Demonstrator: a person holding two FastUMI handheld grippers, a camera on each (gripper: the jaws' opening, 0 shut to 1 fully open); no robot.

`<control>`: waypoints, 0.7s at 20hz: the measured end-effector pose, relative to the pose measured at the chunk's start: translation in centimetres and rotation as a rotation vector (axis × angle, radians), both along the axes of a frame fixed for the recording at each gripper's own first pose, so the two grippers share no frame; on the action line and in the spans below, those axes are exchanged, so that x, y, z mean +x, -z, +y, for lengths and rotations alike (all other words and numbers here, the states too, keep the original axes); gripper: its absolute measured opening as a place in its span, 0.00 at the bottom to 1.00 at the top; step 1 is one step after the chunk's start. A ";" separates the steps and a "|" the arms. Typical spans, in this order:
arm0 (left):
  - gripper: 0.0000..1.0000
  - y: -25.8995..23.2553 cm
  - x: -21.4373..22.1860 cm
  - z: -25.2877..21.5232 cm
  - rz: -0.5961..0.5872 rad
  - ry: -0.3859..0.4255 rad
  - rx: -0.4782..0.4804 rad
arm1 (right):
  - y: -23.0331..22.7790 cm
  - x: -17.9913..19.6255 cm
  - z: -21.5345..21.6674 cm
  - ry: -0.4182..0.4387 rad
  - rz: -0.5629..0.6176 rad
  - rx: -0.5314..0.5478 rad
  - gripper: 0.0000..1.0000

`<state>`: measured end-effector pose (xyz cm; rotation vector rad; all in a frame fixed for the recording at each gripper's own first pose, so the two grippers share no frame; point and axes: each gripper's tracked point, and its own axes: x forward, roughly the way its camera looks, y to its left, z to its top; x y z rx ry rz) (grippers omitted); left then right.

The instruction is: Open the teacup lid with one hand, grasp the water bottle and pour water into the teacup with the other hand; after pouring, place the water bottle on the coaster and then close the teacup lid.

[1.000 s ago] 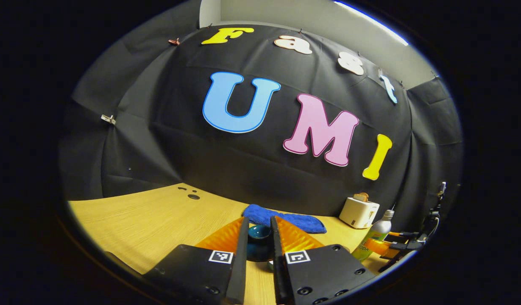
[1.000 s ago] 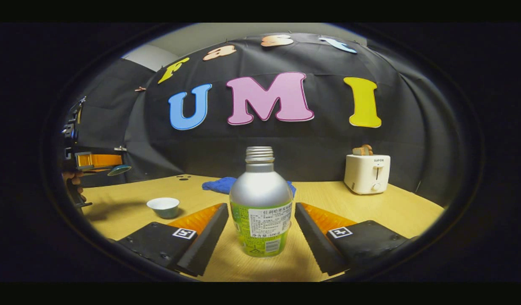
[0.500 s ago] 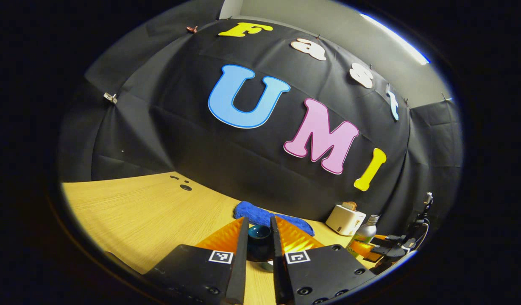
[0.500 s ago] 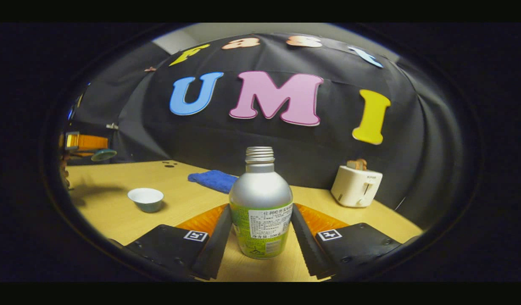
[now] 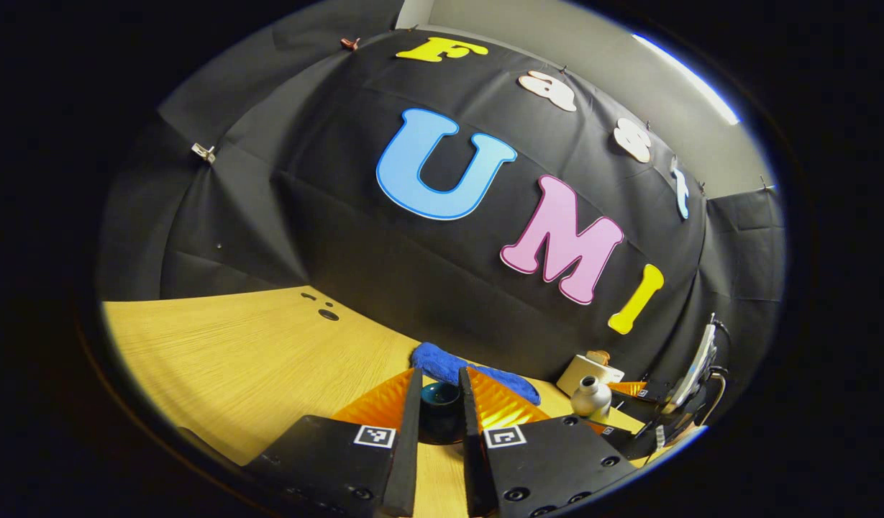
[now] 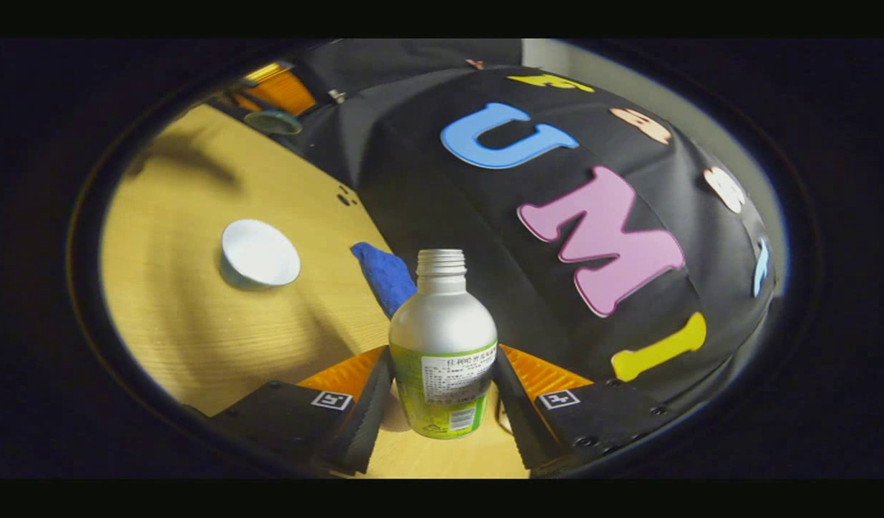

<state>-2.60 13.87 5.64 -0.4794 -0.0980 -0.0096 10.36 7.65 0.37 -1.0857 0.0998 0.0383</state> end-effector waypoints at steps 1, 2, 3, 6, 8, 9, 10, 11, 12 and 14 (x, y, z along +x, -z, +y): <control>0.30 0.0 0.0 0.1 0.002 0.002 -0.002 | 0.1 0.2 0.6 -0.014 0.003 -0.047 0.78; 0.30 0.1 0.1 0.0 0.005 0.003 -0.003 | 0.4 0.4 1.1 -0.029 0.007 -0.098 0.78; 0.30 0.2 0.1 0.1 0.007 0.001 -0.001 | 0.5 0.6 1.4 -0.040 0.007 -0.141 0.78; 0.30 0.5 0.1 0.3 0.016 -0.003 -0.003 | 0.9 1.1 2.2 -0.071 0.013 -0.252 0.78; 0.30 0.6 0.2 0.4 0.022 -0.005 -0.005 | 1.1 1.4 2.5 -0.082 0.015 -0.310 0.78; 0.30 0.6 0.2 0.5 0.024 -0.007 -0.006 | 1.2 1.5 2.8 -0.090 0.015 -0.342 0.78; 0.30 0.6 0.1 0.6 0.025 -0.009 -0.005 | 1.4 1.4 2.9 -0.098 0.016 -0.368 0.78; 0.30 0.6 0.1 0.6 0.027 -0.012 -0.003 | 1.6 1.4 3.1 -0.107 0.017 -0.395 0.78; 0.30 0.7 0.1 0.8 0.030 -0.016 0.000 | 1.4 1.4 3.4 -0.115 0.017 -0.425 0.78; 0.30 0.8 0.2 1.0 0.033 -0.021 0.003 | 1.8 1.5 3.6 -0.126 0.015 -0.479 0.78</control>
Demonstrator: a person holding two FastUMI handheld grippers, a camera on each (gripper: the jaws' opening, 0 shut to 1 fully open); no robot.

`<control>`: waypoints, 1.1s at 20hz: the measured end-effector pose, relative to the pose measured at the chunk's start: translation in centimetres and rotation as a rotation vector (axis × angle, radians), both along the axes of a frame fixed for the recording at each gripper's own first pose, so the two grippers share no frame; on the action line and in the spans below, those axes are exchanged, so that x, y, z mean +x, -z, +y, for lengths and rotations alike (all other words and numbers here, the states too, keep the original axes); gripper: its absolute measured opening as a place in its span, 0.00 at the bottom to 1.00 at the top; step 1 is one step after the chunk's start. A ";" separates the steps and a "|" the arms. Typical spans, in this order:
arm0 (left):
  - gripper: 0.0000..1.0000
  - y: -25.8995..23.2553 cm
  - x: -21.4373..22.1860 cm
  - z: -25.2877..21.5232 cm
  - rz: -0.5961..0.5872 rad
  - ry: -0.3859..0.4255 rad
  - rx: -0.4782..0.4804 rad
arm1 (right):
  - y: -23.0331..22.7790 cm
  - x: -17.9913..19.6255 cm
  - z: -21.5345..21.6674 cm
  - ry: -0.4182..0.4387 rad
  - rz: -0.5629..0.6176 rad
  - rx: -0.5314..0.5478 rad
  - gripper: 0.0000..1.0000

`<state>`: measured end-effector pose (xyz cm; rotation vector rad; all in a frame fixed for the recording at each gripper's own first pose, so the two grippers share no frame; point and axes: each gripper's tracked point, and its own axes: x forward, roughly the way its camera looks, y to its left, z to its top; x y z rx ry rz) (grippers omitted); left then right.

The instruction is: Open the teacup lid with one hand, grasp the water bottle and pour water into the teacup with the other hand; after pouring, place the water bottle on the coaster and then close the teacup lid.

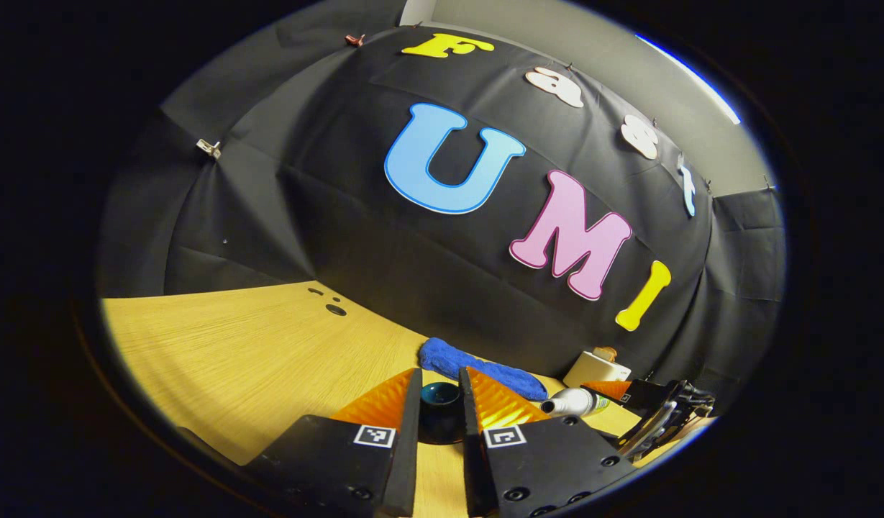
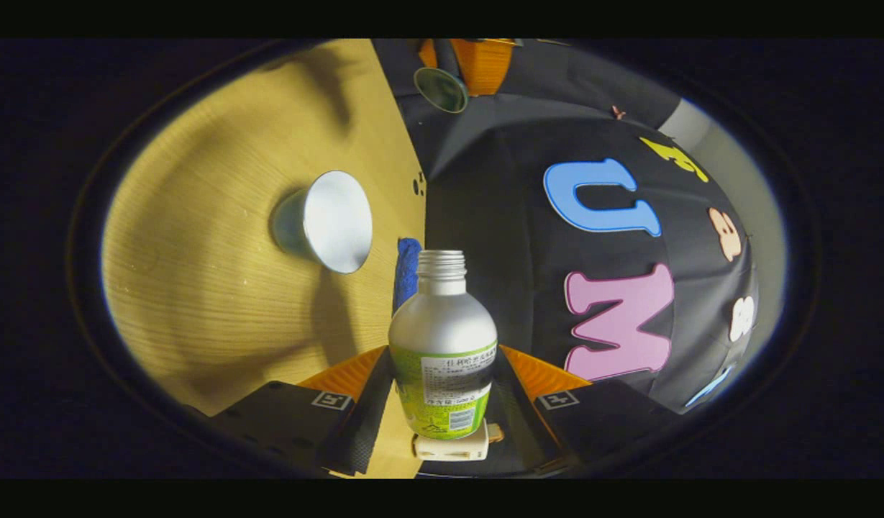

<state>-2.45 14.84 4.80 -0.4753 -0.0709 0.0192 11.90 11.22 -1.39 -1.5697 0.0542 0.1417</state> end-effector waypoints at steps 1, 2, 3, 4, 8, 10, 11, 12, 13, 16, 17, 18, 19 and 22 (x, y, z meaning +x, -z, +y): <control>0.30 0.0 -0.1 0.1 0.002 -0.002 0.001 | 0.2 0.1 0.0 -0.005 -0.001 -0.023 0.75; 0.30 -0.1 -0.1 0.1 0.003 -0.002 0.002 | 0.4 0.2 0.1 -0.008 -0.001 -0.044 0.78; 0.30 0.0 -0.1 0.1 0.003 -0.001 0.002 | 0.4 0.1 0.2 -0.011 -0.003 -0.064 0.78; 0.30 0.0 -0.1 0.0 0.003 0.000 0.001 | 0.3 0.0 0.2 -0.014 -0.006 -0.084 0.78; 0.33 -0.2 -0.1 0.0 0.006 0.003 0.001 | 0.4 -0.1 0.4 -0.029 -0.024 -0.184 0.78; 0.30 -0.1 -0.1 0.1 0.006 0.002 0.002 | 0.5 -0.2 0.4 -0.038 -0.034 -0.230 0.78; 0.30 0.0 -0.2 0.2 0.007 0.000 0.003 | 0.4 -0.2 0.5 -0.041 -0.043 -0.252 0.78; 0.30 -0.1 -0.2 0.2 0.008 0.001 0.003 | 0.2 -0.4 0.5 -0.049 -0.054 -0.273 0.78; 0.30 -0.1 -0.2 0.1 0.009 0.002 0.003 | -0.3 -0.3 0.7 -0.057 -0.067 -0.294 0.78; 0.30 -0.2 -0.2 0.0 0.010 0.005 0.001 | -0.8 0.1 1.1 -0.077 -0.090 -0.347 0.78; 0.30 -0.1 -0.2 0.0 0.011 0.005 0.001 | -0.7 0.1 1.0 -0.080 -0.093 -0.361 0.78; 0.30 -0.2 -0.2 0.1 0.012 0.004 0.001 | -0.9 0.0 0.9 -0.084 -0.096 -0.375 0.78; 0.30 -0.1 -0.2 0.1 0.012 0.003 0.001 | -0.9 -0.2 0.9 -0.089 -0.102 -0.388 0.78; 0.30 0.0 -0.1 0.1 0.015 0.005 0.000 | -1.3 -0.2 1.0 -0.103 -0.119 -0.428 0.78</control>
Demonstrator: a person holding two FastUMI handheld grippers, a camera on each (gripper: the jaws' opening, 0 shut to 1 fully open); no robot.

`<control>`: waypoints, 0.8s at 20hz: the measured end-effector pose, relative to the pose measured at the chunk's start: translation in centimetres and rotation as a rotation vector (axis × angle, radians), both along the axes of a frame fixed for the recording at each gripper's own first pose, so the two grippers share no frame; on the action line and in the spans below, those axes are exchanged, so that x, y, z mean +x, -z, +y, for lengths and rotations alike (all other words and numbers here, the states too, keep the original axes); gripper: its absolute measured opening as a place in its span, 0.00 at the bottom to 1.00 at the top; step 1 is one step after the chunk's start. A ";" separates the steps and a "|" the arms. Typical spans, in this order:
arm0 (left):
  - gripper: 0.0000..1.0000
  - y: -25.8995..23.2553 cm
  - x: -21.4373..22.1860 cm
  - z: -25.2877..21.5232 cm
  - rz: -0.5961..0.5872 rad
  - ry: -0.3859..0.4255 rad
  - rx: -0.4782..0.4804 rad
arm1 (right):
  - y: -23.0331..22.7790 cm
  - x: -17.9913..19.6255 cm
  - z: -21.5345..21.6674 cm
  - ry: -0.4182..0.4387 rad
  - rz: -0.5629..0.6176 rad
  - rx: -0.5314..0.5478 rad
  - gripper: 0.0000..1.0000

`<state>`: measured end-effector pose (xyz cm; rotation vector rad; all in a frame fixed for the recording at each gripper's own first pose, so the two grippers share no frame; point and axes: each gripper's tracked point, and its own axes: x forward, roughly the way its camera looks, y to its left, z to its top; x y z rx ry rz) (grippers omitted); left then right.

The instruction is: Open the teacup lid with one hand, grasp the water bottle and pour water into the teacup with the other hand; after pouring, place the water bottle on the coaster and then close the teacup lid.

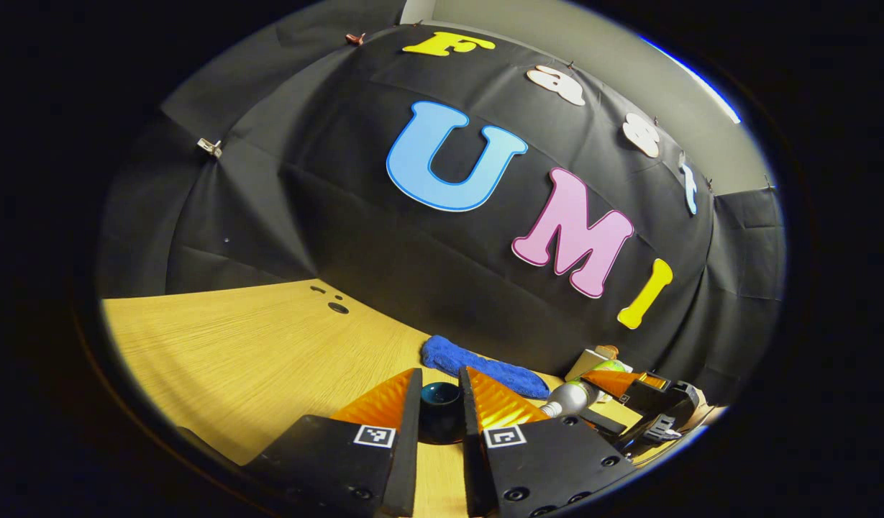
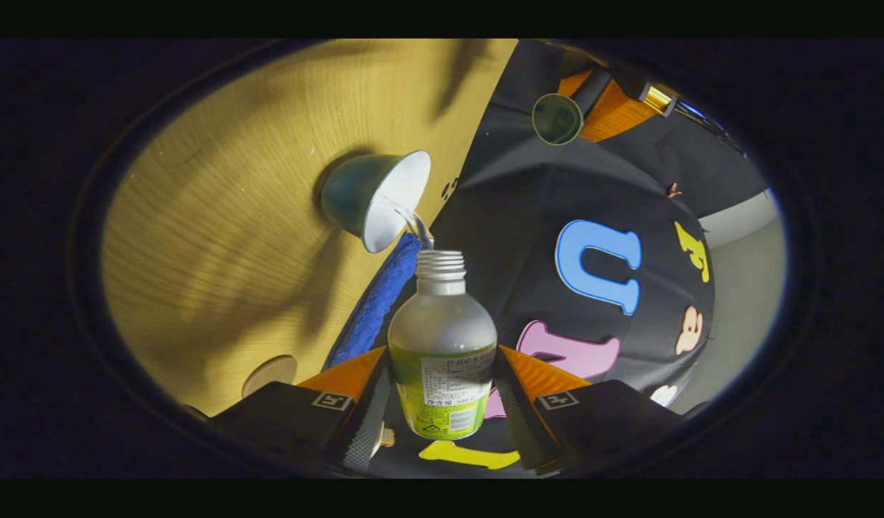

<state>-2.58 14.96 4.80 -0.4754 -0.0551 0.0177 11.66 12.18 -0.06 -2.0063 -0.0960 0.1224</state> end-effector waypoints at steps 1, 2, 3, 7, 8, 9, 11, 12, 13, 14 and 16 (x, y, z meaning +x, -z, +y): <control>0.30 0.0 0.0 -0.1 0.001 0.002 0.000 | -0.2 -0.2 0.0 -0.005 -0.006 -0.013 0.78; 0.30 -0.1 0.0 -0.1 0.001 0.003 0.000 | -0.3 0.0 0.2 -0.013 -0.011 -0.026 0.78; 0.30 0.0 0.0 -0.1 0.000 0.003 0.000 | -0.5 0.0 0.4 -0.024 -0.017 -0.041 0.78; 0.30 0.0 0.0 -0.1 0.002 0.003 0.000 | -1.8 0.1 0.9 -0.055 -0.049 -0.120 0.78; 0.30 0.0 0.0 0.0 0.002 0.002 -0.001 | -2.1 0.1 1.0 -0.064 -0.058 -0.139 0.78; 0.30 0.0 0.0 0.0 0.001 0.003 -0.003 | -2.3 0.1 1.1 -0.074 -0.066 -0.162 0.78; 0.30 0.0 0.0 0.1 0.000 0.002 -0.008 | -3.0 -0.1 1.8 -0.103 -0.099 -0.219 0.77; 0.30 0.1 0.0 0.1 0.002 0.002 -0.008 | -3.4 -0.1 2.2 -0.119 -0.115 -0.247 0.77; 0.30 0.1 0.1 0.1 0.003 0.001 -0.010 | -3.6 -0.3 2.6 -0.135 -0.130 -0.271 0.77; 0.30 0.1 0.1 0.2 0.002 0.002 -0.012 | -3.8 -0.4 2.8 -0.146 -0.140 -0.288 0.77; 0.30 0.1 0.1 0.1 0.002 0.002 -0.012 | -4.2 -0.6 3.2 -0.165 -0.155 -0.305 0.77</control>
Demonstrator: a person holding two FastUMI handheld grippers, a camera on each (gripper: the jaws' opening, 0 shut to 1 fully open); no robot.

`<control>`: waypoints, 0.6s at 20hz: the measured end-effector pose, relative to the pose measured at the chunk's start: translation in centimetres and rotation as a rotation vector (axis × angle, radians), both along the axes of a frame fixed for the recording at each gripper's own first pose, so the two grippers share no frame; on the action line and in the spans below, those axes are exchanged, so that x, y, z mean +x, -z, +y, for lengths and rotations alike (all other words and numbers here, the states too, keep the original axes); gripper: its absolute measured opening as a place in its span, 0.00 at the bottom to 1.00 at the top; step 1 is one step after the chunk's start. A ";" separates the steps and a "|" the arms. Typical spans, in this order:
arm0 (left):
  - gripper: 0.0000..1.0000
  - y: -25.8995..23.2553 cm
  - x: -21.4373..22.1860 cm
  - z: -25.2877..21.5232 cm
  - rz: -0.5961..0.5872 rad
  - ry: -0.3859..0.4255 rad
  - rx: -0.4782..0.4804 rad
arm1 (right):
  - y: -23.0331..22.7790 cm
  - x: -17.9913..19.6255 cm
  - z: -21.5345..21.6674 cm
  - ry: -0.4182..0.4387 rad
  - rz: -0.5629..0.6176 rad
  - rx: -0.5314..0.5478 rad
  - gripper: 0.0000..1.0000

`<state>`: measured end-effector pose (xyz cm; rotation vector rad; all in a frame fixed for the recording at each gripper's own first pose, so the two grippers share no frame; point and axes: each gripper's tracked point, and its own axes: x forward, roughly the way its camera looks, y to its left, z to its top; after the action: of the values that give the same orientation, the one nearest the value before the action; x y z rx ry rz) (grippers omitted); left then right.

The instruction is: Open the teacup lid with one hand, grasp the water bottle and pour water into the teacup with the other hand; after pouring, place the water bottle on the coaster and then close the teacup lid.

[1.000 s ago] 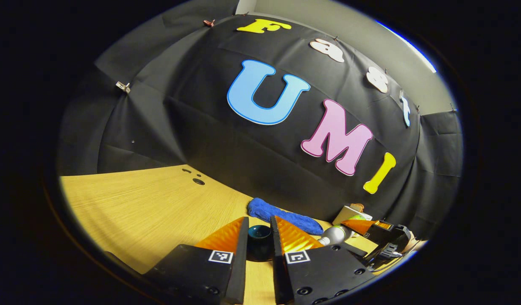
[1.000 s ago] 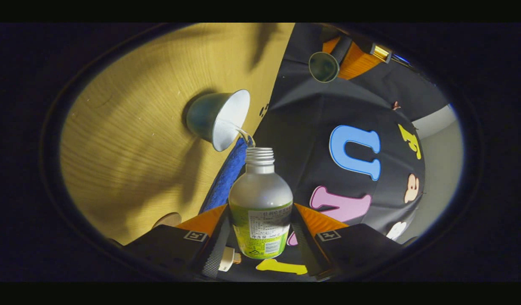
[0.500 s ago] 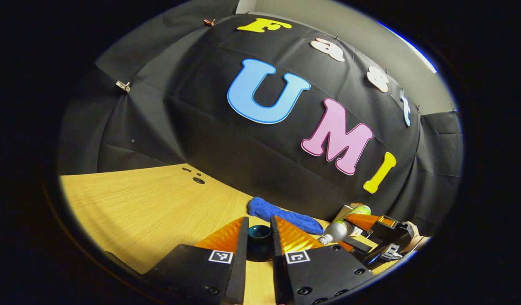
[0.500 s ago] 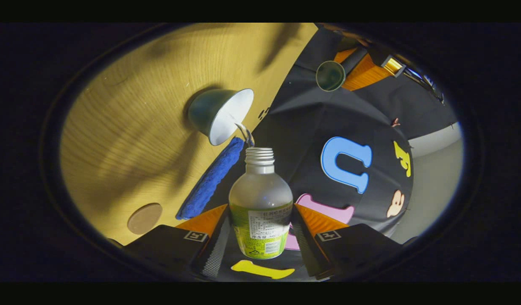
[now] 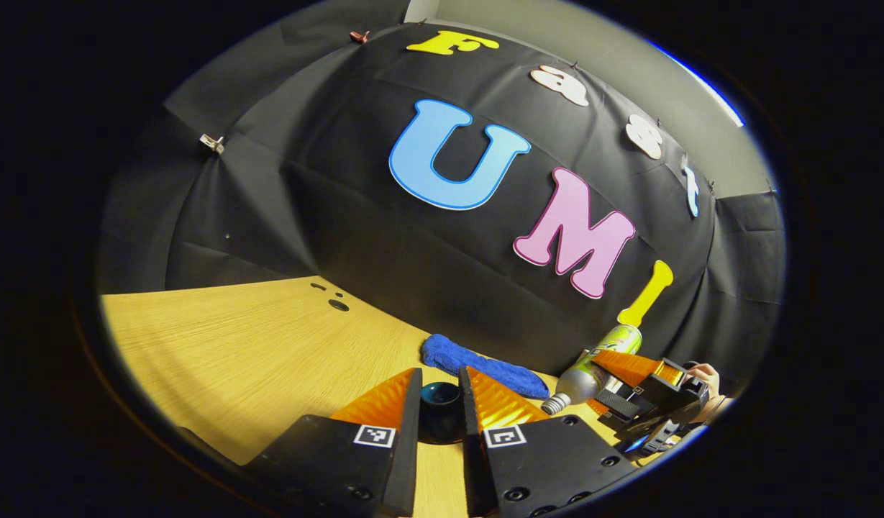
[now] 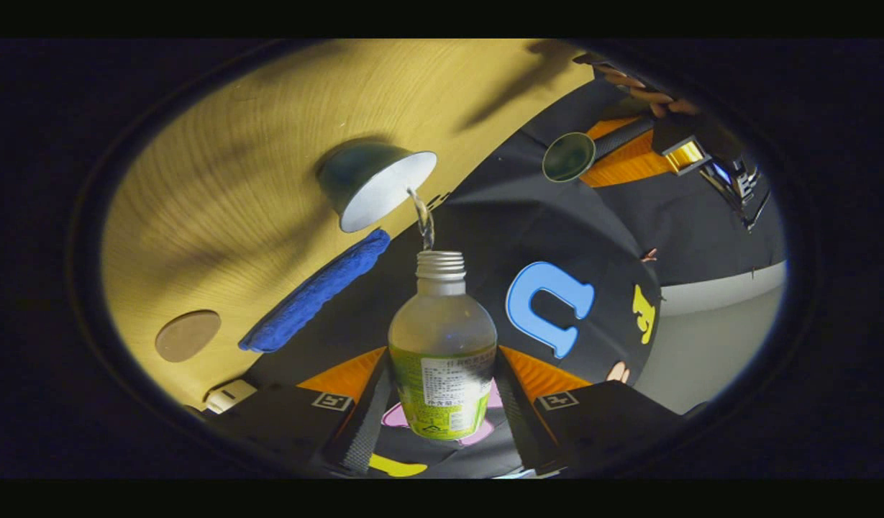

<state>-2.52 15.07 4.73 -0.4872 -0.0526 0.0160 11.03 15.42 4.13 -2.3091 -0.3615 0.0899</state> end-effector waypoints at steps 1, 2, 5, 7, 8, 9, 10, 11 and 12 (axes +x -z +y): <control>0.30 0.0 0.0 0.0 0.000 0.000 0.000 | -0.2 0.0 0.3 -0.008 -0.008 -0.007 0.78; 0.30 -0.1 -0.1 0.0 -0.002 0.001 0.000 | -0.4 -0.1 0.3 -0.010 -0.018 -0.013 0.78; 0.33 -0.1 -0.1 0.1 -0.001 -0.003 0.002 | -1.1 0.1 0.7 -0.021 -0.044 -0.020 0.78; 0.30 0.0 -0.1 0.1 -0.002 -0.002 -0.001 | -1.5 0.1 0.8 -0.027 -0.049 -0.022 0.78; 0.30 -0.1 -0.1 0.2 -0.003 -0.001 -0.002 | -1.6 0.1 0.8 -0.030 -0.051 -0.024 0.78; 0.30 -0.1 -0.1 0.2 -0.002 -0.001 -0.002 | -1.6 0.1 0.9 -0.033 -0.051 -0.026 0.78; 0.30 0.0 -0.1 0.2 -0.001 -0.002 -0.001 | -1.6 0.1 1.0 -0.034 -0.052 -0.026 0.78; 0.30 0.0 -0.1 0.2 -0.001 -0.002 -0.001 | -1.6 0.1 1.0 -0.036 -0.052 -0.028 0.78; 0.30 -0.1 -0.2 0.3 -0.002 -0.002 -0.001 | -1.5 0.1 1.1 -0.038 -0.051 -0.031 0.78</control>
<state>-2.68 15.33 4.85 -0.4886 -0.0554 0.0176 11.12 16.47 5.66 -2.3393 -0.4325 0.0552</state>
